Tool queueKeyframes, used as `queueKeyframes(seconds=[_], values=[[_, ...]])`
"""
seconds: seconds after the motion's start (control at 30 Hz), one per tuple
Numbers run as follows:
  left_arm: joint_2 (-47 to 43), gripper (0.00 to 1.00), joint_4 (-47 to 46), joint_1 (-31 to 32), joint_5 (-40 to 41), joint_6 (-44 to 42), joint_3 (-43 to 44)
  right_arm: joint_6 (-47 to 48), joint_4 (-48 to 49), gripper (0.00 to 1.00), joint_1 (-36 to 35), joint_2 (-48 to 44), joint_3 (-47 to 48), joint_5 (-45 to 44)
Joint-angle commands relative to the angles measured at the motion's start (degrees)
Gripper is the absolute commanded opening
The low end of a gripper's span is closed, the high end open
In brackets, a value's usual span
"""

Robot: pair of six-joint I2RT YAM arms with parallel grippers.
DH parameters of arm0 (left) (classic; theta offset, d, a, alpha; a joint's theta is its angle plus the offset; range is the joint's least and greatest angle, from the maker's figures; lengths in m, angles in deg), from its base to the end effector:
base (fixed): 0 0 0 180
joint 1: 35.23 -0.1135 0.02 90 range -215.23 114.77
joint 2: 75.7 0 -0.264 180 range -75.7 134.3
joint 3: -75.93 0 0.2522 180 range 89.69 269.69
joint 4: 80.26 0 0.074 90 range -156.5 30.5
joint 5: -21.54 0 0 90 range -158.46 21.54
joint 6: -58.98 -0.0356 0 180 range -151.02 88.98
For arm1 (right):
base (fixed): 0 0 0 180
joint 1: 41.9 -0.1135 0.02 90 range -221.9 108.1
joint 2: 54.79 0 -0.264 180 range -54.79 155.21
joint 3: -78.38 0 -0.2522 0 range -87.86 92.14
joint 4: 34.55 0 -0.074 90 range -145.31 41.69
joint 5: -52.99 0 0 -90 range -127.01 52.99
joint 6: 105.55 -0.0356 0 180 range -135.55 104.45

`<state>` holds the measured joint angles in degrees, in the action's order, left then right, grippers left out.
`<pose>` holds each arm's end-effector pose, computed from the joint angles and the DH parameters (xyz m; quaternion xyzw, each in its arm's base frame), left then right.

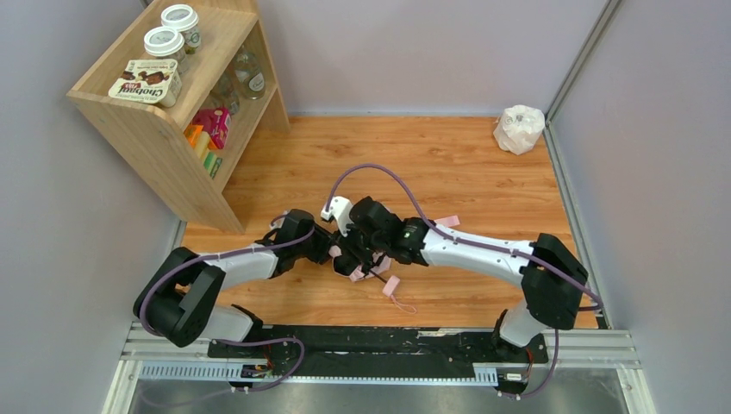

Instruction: Put away the umbrella

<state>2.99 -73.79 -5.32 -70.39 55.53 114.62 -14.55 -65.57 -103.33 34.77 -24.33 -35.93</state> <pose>0.2047 -0.1192 0.1308 -0.4350 0.8204 -0.3234 0.1819 0.1640 0.3026 0.2487 -0.4790 0.7832 0.2070 0.3382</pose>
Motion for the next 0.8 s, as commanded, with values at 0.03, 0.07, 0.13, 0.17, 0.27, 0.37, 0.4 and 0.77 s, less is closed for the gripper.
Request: queueKeyframes(seconds=[0.03, 0.07, 0.13, 0.17, 0.27, 0.37, 0.4, 0.77], values=[[-0.3, 0.0, 10.28, -0.29, 4.13, -1.47, -1.55, 11.48, 2.58, 0.33, 1.05, 6.58, 6.25, 9.89], [-0.21, 0.0, 10.02, -0.21, 4.04, -1.38, -1.64, 11.49, 2.23, 0.33, 1.05, 7.81, 6.69, 10.51], [-0.47, 0.0, 9.75, -0.29, 4.04, -1.38, -1.55, 10.96, 2.23, 0.33, 1.14, 9.66, 7.23, 10.17], [-0.56, 0.0, 9.66, -0.21, 4.13, -1.38, -1.46, 10.7, 2.05, 0.33, 1.22, 10.45, 7.22, 10.26], [-1.26, 0.0, 9.84, -0.2, 4.66, -1.46, -1.72, 9.56, 1.96, 0.31, 1.31, 10.73, 5.13, 9.65], [-2.23, 0.0, 9.58, -0.29, 4.83, -1.55, -1.99, 7.98, 2.05, 0.26, 1.31, 9.67, 0.91, 8.86], [-2.67, 0.0, 9.66, -0.21, 4.83, -1.64, -1.81, 7.36, 1.09, 0.22, 1.31, 9.15, 0.11, 8.76], [-4.52, 0.0, 10.1, -0.38, 4.93, -1.55, -1.37, -4.68, -3.13, 0.04, 1.31, -4.99, -14.92, 8.24]])
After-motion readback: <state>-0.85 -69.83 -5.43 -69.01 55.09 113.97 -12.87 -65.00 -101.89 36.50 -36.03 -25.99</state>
